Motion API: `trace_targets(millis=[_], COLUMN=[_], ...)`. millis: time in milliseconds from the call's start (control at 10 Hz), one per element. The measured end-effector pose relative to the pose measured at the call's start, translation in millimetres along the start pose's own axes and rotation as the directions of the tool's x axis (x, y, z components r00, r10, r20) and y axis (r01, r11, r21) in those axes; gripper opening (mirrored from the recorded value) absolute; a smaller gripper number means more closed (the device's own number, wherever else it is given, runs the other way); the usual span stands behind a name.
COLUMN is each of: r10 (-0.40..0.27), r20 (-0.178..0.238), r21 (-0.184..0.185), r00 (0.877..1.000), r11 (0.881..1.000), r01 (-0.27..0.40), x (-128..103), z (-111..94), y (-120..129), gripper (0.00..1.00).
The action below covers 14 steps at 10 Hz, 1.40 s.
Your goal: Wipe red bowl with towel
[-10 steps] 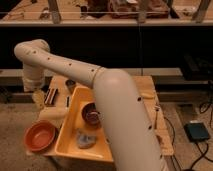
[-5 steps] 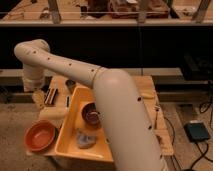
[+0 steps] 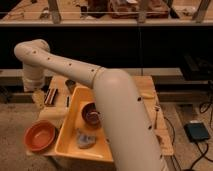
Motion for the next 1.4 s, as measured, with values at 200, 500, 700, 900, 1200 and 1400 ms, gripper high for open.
trace_targets(millis=[200,500,700,900,1200,1400], r10=[0.000,0.000,0.000,-0.006,-0.019,-0.027], r20=[0.000,0.000,0.000,-0.020,-0.080,-0.115], r21=[0.000,0.000,0.000,0.022,0.068,0.088], r00=[1.000,1.000,1.000,1.000,0.997,0.993], r11=[1.000,1.000,1.000,1.000,0.997,0.995], r01=[0.000,0.000,0.000,0.007,0.024,0.037], x=[0.0,0.0,0.0,0.9,16.3,30.2], z=[0.0,0.0,0.1,-6.1,-32.3,-49.1], y=[0.0,0.0,0.1,5.1,41.9,86.3], gripper=[0.80,0.80,0.80,0.80,0.80,0.80])
